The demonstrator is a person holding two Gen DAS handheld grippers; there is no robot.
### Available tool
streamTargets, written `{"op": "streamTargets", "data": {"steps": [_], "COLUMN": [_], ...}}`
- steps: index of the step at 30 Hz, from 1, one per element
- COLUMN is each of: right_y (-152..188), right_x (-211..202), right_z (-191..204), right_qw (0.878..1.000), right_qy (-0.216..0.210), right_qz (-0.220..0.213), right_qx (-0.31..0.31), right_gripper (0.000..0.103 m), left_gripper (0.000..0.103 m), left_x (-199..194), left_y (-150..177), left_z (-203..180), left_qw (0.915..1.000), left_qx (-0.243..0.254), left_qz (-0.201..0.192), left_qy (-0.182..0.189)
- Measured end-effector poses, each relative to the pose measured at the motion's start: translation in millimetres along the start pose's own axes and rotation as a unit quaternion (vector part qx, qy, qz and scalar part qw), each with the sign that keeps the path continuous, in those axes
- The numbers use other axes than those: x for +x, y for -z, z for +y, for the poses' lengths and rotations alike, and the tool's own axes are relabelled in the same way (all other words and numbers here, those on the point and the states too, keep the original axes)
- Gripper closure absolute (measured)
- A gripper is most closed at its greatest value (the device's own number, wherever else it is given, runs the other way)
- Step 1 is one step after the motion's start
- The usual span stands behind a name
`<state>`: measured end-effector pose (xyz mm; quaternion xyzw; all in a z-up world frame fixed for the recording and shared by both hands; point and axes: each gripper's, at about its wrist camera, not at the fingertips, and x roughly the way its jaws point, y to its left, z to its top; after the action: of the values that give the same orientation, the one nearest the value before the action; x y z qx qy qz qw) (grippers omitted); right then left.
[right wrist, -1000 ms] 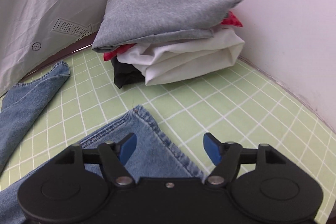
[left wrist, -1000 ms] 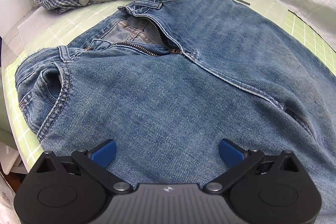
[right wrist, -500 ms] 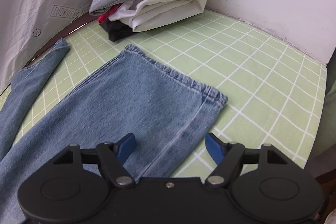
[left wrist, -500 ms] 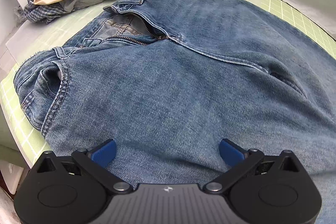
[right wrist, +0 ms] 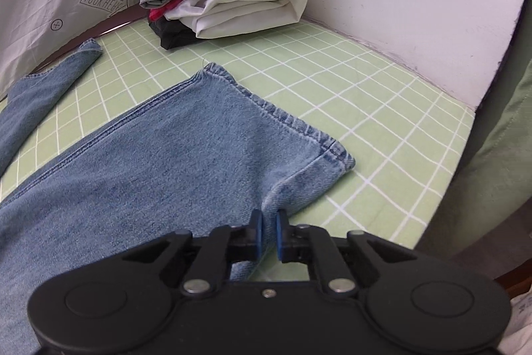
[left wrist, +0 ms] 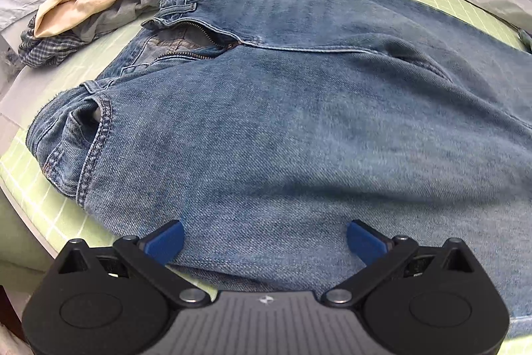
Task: Fold clothes
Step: 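Smooth the jeans leg with the right gripper and release it flat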
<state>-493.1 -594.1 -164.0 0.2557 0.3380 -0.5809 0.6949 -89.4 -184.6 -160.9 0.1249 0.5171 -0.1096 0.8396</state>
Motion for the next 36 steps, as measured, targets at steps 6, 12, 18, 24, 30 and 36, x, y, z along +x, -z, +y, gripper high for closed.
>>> {"op": "streamTargets", "data": {"steps": [6, 12, 18, 24, 30, 36], "right_y": [8.5, 12.3, 4.5, -5.8, -15.3, -30.3], "right_x": [-7.8, -10.8, -23.2, -39.0, -38.7, -29.6], "right_z": [-6.3, 0.2, 6.6, 33.1, 78.5, 120.6], "right_qw": [1.000, 0.998, 0.998, 0.998, 0.998, 0.998], "right_qy": [0.020, 0.040, 0.059, 0.063, 0.036, 0.008], "right_qz": [0.008, 0.012, 0.008, -0.011, -0.017, -0.024], "right_qx": [-0.005, -0.036, -0.019, -0.017, -0.040, -0.051], "right_gripper": [0.095, 0.089, 0.060, 0.019, 0.007, 0.004], "left_gripper": [0.000, 0.000, 0.000, 0.000, 0.000, 0.000], "left_x": [-3.0, -2.0, -13.1, -33.0, -25.3, 1.5], "left_y": [11.3, 23.0, 11.3, -18.0, -59.6, -94.4], "left_z": [8.1, 34.6, 62.7, 84.7, 85.2, 69.5], "left_qw": [0.9999, 0.9981, 0.9961, 0.9954, 0.9940, 0.9951], "left_qx": [0.008, -0.025, -0.060, -0.079, -0.081, -0.075], "left_qz": [0.007, 0.035, 0.027, -0.026, -0.056, -0.046], "left_qy": [0.011, 0.043, 0.058, 0.048, 0.048, 0.046]}}
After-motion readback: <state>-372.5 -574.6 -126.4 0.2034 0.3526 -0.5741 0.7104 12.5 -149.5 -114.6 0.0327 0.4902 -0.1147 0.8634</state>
